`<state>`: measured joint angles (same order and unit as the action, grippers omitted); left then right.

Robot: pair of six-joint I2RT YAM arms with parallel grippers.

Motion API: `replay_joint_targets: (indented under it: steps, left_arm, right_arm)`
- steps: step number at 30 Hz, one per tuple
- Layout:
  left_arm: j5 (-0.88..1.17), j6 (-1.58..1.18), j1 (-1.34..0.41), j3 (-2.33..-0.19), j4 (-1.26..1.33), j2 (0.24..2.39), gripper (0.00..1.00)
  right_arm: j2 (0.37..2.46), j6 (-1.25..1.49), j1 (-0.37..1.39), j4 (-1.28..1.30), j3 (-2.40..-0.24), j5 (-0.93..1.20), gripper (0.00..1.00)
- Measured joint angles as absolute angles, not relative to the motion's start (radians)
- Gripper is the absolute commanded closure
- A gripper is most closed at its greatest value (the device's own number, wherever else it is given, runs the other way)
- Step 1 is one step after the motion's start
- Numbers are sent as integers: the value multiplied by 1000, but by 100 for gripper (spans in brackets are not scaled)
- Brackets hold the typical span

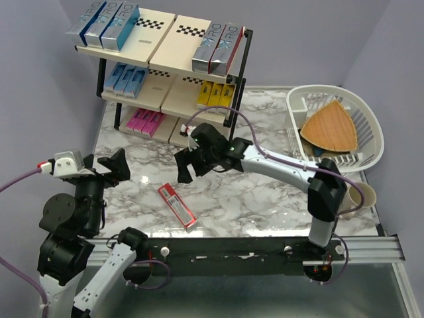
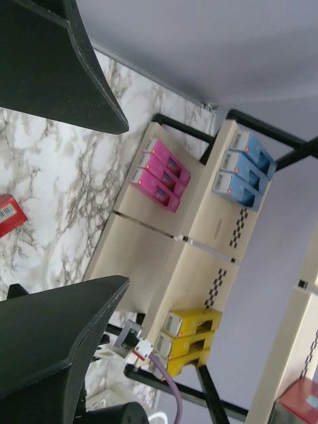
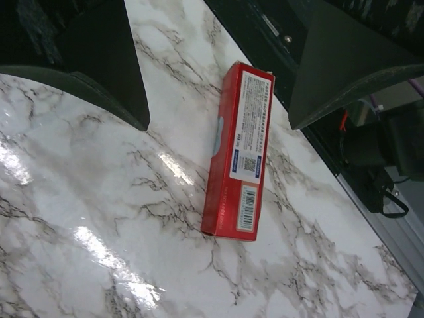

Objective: Place and organize the toothpastes onto the shelf
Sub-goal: Pick up the toothpaste from the center of the board.

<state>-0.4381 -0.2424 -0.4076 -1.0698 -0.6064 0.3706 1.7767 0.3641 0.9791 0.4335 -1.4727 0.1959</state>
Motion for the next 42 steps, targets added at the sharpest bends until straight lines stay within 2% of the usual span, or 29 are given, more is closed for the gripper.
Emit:
replay_joint_targets:
  steps: [4, 12, 19, 28, 31, 32, 34, 38, 42]
  left_arm:
    - [-487, -228, -408, -1074, -675, 307, 1]
    - [-509, -199, -408, -1075, -793, 243, 1]
    - [-501, -196, -408, -1075, -843, 238, 1]
    - [-450, -204, -408, -1036, -862, 236, 1]
    - [-430, -213, -408, -1011, -862, 236, 1]
    - [-422, -218, -408, -1003, -862, 236, 1]
    - [-412, -226, -408, -991, -860, 236, 1]
    - [-387, -241, -408, -962, -854, 239, 1]
    - [-364, -248, -408, -951, -834, 253, 1]
  right_arm:
    - [1966, 378, 1023, 533, -1704, 190, 6]
    - [2226, 404, 1098, 694, -1966, 167, 9]
    - [2354, 417, 1149, 771, -2062, 121, 12]
    - [2404, 429, 1172, 853, -2089, -5, 24]
    - [2404, 431, 1173, 877, -2083, -64, 35]
    - [2400, 433, 1173, 878, -2074, -86, 43]
    - [2391, 435, 1173, 877, -2051, -117, 51]
    - [2327, 453, 1170, 849, -1940, -158, 69]
    - [2262, 461, 1162, 833, -1837, -182, 73]
